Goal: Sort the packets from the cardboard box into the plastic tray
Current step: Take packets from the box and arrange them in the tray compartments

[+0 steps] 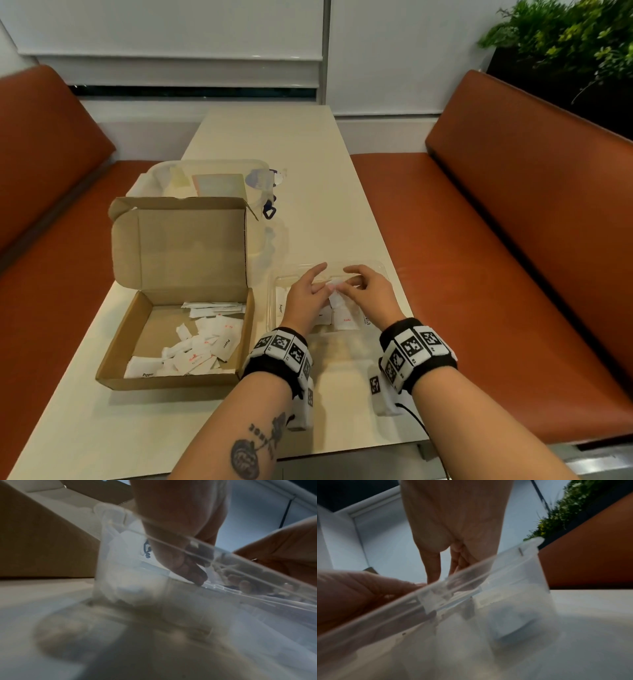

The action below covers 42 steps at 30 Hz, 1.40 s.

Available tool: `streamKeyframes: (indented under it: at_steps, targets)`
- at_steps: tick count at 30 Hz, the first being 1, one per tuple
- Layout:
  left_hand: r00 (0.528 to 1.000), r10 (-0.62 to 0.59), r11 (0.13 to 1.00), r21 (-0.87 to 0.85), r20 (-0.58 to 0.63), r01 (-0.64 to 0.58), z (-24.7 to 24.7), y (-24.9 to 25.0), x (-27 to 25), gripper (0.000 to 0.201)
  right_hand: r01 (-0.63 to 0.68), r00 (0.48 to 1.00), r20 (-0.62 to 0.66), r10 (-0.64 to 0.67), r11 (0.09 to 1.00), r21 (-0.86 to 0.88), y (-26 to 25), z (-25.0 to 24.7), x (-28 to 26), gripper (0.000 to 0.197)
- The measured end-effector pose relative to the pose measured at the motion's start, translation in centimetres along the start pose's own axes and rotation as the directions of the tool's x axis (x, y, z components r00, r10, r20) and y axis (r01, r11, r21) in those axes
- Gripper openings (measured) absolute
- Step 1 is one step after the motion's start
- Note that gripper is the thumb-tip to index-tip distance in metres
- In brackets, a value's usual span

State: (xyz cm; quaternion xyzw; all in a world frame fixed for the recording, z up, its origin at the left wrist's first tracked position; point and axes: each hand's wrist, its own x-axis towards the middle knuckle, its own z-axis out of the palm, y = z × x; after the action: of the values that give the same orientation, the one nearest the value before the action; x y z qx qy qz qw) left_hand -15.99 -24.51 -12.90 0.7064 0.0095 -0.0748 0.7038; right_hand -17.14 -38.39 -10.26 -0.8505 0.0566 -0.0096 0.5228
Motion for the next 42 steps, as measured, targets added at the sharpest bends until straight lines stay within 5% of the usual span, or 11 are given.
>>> streamKeyframes:
  at_steps: [6, 9, 13, 15, 24, 36, 42]
  targets:
    - [1.000, 0.007, 0.999, 0.047, -0.023, -0.006, 0.2, 0.6, -0.4, 0.049, -0.082, 0.996, 0.044, 0.073, 0.967, 0.243, -0.2, -0.3, -0.1, 0.017]
    - [0.999, 0.010, 0.995, 0.098, -0.042, -0.006, 0.3, 0.5, -0.4, 0.026, -0.154, 0.987, 0.088, 0.132, 0.927, 0.341, -0.2, -0.6, -0.3, 0.016]
    - [0.996, 0.049, 0.987, 0.156, -0.073, -0.038, 0.5, 0.2, -0.3, 0.017, -0.090, 0.992, 0.096, 0.081, 0.991, 0.099, 0.0, -1.1, -0.6, 0.028]
    - [0.996, 0.049, 0.980, 0.198, -0.075, -0.033, 0.5, 0.2, -0.3, 0.016, -0.023, 0.999, 0.045, 0.026, 0.998, -0.059, 0.1, -1.3, -0.7, 0.014]
    - [0.994, 0.043, 0.928, 0.372, -0.103, -0.002, 0.8, -0.1, -0.1, 0.017, 0.022, 0.984, 0.169, 0.055, 0.908, -0.419, 1.1, -1.1, -1.2, 0.005]
    - [0.995, 0.044, 0.891, 0.454, -0.090, 0.001, 0.9, 0.0, -0.1, 0.024, 0.168, 0.972, 0.234, -0.014, 0.739, -0.652, 0.8, -0.5, -0.5, 0.039]
    - [0.995, 0.052, 0.890, 0.456, -0.085, -0.007, 0.9, -0.1, 0.0, 0.023, 0.130, 0.971, 0.237, 0.042, 0.736, -0.664, 1.1, -0.1, -0.3, 0.040]
